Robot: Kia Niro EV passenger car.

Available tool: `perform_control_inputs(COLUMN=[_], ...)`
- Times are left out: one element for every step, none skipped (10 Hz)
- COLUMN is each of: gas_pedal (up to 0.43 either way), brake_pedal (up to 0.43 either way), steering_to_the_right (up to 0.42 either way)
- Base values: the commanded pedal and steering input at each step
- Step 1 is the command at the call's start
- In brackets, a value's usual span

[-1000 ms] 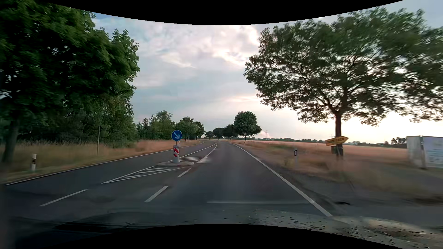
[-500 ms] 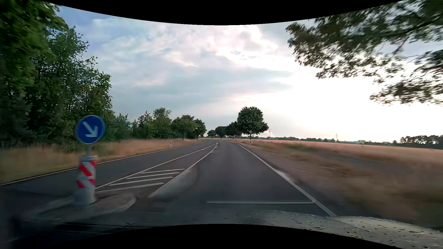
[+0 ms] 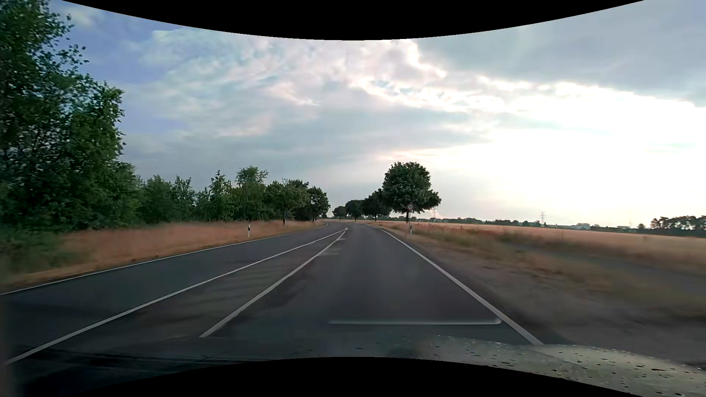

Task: Follow the waypoints while adhering to traffic rules and regulations

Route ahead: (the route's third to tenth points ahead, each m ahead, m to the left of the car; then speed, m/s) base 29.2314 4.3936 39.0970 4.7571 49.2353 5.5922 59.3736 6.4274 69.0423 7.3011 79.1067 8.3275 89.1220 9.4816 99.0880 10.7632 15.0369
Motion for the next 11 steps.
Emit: perform_control_inputs(gas_pedal=[0.150,0.157,0.177,0.189,0.209,0.220,0.248,0.268,0.280,0.287,0.287], brake_pedal=[0.000,0.000,0.000,0.000,0.000,0.000,0.000,0.000,0.000,0.000,0.000], steering_to_the_right=[-0.010,-0.010,-0.010,-0.010,-0.010,-0.010,-0.010,-0.010,-0.010,-0.010,-0.010])
